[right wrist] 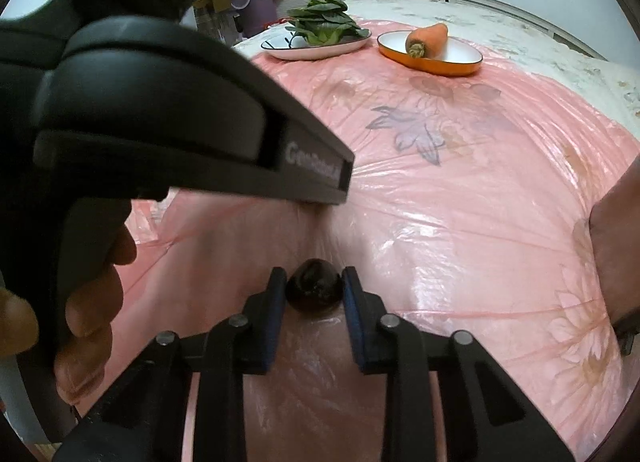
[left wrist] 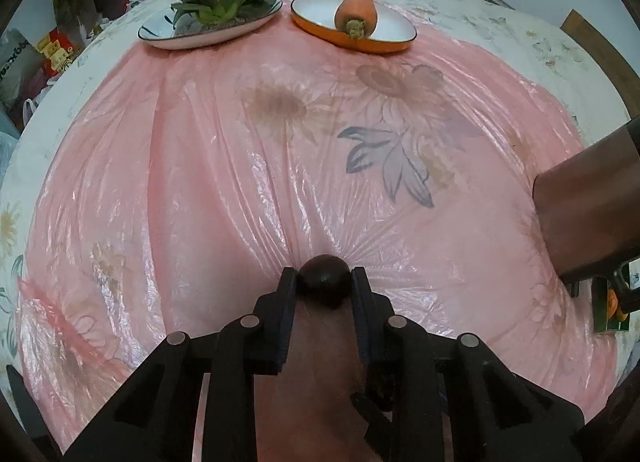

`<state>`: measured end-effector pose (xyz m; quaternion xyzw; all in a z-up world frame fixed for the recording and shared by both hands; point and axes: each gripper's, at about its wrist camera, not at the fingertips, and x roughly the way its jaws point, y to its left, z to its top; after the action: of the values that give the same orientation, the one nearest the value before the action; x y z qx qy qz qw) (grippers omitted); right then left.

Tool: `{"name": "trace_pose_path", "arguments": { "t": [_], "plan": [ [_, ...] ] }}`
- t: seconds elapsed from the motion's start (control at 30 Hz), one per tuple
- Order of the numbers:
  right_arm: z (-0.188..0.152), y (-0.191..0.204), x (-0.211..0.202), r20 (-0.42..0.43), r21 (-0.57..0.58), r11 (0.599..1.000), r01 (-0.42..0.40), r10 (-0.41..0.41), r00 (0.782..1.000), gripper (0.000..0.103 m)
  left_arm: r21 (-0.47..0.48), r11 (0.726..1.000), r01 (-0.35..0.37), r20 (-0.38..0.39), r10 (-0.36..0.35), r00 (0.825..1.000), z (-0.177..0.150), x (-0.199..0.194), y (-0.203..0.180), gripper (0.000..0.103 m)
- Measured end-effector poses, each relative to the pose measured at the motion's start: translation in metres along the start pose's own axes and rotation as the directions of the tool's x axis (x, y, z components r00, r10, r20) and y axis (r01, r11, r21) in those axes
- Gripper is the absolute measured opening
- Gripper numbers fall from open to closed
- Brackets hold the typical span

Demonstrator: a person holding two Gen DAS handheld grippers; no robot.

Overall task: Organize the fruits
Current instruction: 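Close the left tool on a dark plum while the right tool grasps the other plum, then lift both dark plums and carry them toward the green tray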

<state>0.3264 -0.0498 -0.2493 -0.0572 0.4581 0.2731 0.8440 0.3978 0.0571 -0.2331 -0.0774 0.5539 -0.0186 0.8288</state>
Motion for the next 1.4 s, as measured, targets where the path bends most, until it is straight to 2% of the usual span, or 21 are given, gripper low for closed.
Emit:
{"name": "trace_pose_path", "arguments": {
  "t": [0.5,0.83,1.07,1.4],
  "plan": [
    [-0.003,-0.011,-0.02,0.028,0.026,1.0,0.007,-0.007,1.0,0.056,-0.044,0.998,0.051,0.115,-0.046,0.992,-0.001,-0.042,0.007,0.022],
    [-0.012,-0.012,-0.039,0.051,0.057,0.998,0.016,-0.019,0.998,0.056,-0.077,0.995,0.065,0.132,-0.055,0.99,-0.012,-0.053,0.018,0.022],
    [-0.017,-0.021,-0.063,0.075,0.074,0.997,0.015,-0.021,0.997,0.056,-0.04,0.997,0.073,0.157,-0.066,0.985,-0.036,-0.079,0.011,0.022],
    [-0.05,-0.044,-0.107,0.073,0.121,0.992,0.025,-0.034,0.997,0.056,0.007,0.996,0.086,0.122,-0.086,0.989,-0.079,-0.102,-0.025,0.022]
  ]
}}
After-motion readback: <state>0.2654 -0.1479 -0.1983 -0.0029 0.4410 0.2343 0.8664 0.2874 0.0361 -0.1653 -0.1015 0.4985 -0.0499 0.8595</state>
